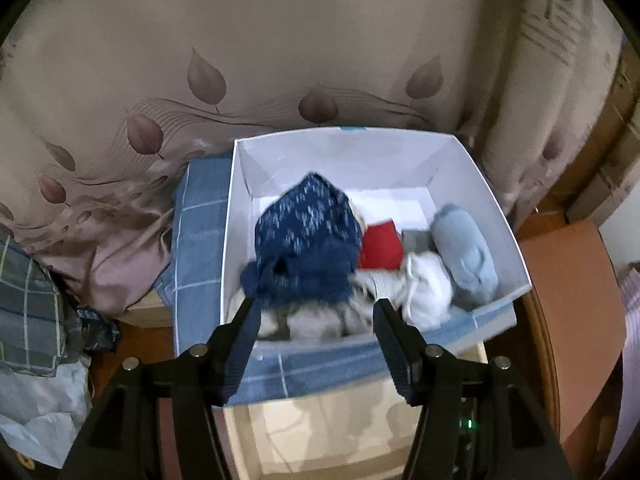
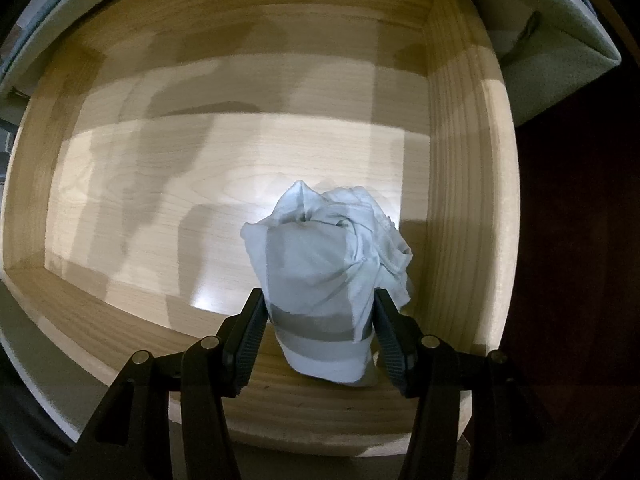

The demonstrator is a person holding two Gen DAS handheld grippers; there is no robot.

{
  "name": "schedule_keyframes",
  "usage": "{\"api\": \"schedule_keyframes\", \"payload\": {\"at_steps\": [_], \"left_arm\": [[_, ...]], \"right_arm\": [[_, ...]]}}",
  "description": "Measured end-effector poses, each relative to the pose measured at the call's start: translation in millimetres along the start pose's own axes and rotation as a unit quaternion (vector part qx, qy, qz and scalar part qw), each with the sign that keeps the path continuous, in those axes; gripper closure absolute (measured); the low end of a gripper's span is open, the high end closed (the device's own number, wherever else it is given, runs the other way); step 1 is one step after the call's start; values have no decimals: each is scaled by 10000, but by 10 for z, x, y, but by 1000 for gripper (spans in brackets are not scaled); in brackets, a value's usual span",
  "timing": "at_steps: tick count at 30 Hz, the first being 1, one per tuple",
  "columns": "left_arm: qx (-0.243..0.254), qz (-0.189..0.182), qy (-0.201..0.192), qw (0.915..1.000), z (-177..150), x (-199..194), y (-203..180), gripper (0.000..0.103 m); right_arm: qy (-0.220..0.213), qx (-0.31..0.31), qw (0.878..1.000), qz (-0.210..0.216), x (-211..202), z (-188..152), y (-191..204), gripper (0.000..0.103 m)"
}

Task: Take underwear out of drawer
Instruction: 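Open the left tool and withdraw it back over the drawer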

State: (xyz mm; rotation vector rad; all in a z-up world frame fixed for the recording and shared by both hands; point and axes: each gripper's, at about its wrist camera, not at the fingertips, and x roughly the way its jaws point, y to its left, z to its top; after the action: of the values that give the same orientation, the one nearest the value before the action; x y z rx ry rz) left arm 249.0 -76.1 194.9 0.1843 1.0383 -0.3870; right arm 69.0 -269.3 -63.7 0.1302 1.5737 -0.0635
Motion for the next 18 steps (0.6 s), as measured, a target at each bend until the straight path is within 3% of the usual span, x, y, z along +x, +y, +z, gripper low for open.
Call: {"api": "schedule_keyframes", "payload": {"at_steps": [8,18], "left_arm": [[187,-54,194,9996,-596,-88,19,43],[50,283,637,9976,-1499,347,148,43]], "right_arm": [[134,-48,9998,-156,47,70,129,50],[304,-207,9985,-411,97,104,291,52]]}}
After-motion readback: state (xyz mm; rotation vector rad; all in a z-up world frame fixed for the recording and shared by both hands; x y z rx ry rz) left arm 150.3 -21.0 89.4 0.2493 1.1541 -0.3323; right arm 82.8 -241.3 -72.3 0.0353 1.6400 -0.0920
